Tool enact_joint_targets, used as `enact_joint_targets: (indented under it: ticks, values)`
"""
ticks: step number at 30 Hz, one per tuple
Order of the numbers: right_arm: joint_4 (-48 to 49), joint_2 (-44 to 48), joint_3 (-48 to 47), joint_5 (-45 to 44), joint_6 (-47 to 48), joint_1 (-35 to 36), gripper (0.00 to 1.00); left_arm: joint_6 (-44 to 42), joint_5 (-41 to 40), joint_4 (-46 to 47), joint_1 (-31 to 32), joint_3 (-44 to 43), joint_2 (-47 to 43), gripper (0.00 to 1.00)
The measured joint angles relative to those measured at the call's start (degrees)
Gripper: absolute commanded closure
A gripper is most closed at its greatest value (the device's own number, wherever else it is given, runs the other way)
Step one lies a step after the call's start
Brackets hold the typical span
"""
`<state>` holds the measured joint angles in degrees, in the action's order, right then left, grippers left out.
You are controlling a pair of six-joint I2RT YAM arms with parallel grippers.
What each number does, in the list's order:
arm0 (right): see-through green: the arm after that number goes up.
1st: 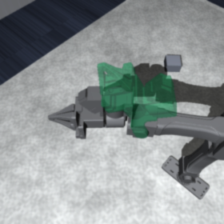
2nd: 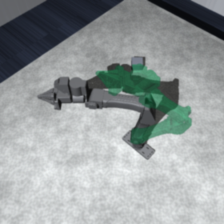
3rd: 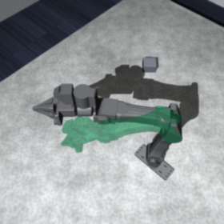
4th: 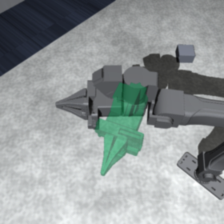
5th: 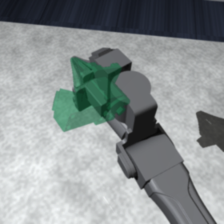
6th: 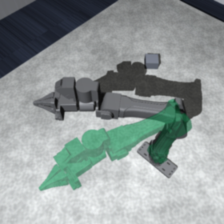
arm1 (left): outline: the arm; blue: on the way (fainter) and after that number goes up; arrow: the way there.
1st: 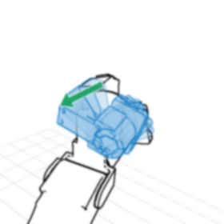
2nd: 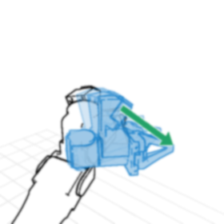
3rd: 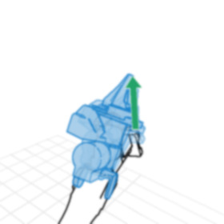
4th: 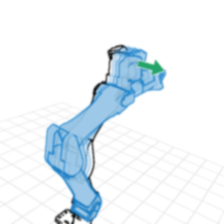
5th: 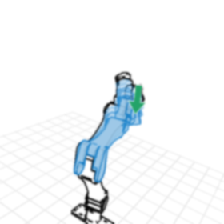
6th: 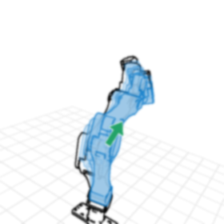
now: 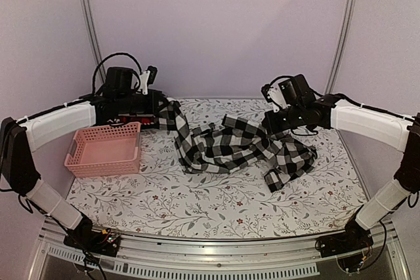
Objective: Fold and stack the mixed laundry pile
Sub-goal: Adjust the crumpled shirt at the center of the board, then flatten out the crumpled shirt at the center of the board.
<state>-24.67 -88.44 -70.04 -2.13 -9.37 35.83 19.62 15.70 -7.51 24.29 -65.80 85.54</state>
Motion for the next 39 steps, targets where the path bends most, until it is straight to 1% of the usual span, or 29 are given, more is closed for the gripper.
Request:
enact_joint_targets:
  ticks: [7, 10, 12, 14, 16, 21, 24, 28, 31, 34, 36, 39]
  values:
    - [-1.1, 2.1, -0.1, -0.5, -0.1, -0.2, 1.0, 0.0, 0.0, -0.6, -0.7, -0.3, -0.5, 1.0]
    - [-1.9, 3.7, -0.2, -0.9, 0.0, -0.7, 1.0, -0.1, -1.9, -1.6, -0.9, -0.3, -3.0, 1.0]
    - [-3.0, 5.7, -1.6, -1.4, 0.3, -1.1, 1.0, -0.3, -3.8, -2.3, -0.9, -0.3, -6.4, 1.0]
    - [-4.1, 7.7, -4.1, -2.0, 0.8, -1.6, 1.0, -0.8, -5.8, -3.1, -1.0, -1.2, -11.0, 1.0]
    - [-5.0, 9.6, -8.7, -2.3, 1.8, -2.2, 1.0, -1.3, -7.1, -4.2, -1.0, -4.3, -14.0, 1.0]
    - [-5.5, 11.4, -21.6, -1.5, 4.1, -2.5, 1.0, -2.7, -8.8, -4.7, -1.2, -14.1, -16.6, 1.0]
    - [-6.2, 11.5, -27.5, 2.4, 4.9, -2.4, 1.0, -3.2, -10.0, -4.2, -1.2, -15.5, -19.4, 1.0]
    - [-7.3, 11.5, -32.3, 9.2, 5.7, -0.4, 1.0, -3.8, -13.2, -3.4, -1.2, -16.8, -24.2, 1.0]
    - [-7.9, 11.4, -35.1, 15.0, 6.2, 2.5, 1.0, -4.8, -15.6, -0.9, -1.2, -18.0, -28.0, 1.0]
    - [-7.8, 11.4, -37.4, 20.1, 6.3, 3.8, 1.0, -5.7, -17.5, 2.6, -1.2, -19.6, -29.9, 1.0]
    - [-7.4, 11.5, -38.4, 22.3, 6.3, 3.9, 1.0, -6.2, -18.5, 5.5, -1.2, -20.2, -30.6, 1.0]
    - [-6.7, 11.9, -38.6, 22.0, 6.4, 3.8, 1.0, -6.4, -20.0, 9.6, -1.2, -21.1, -29.5, 1.0]
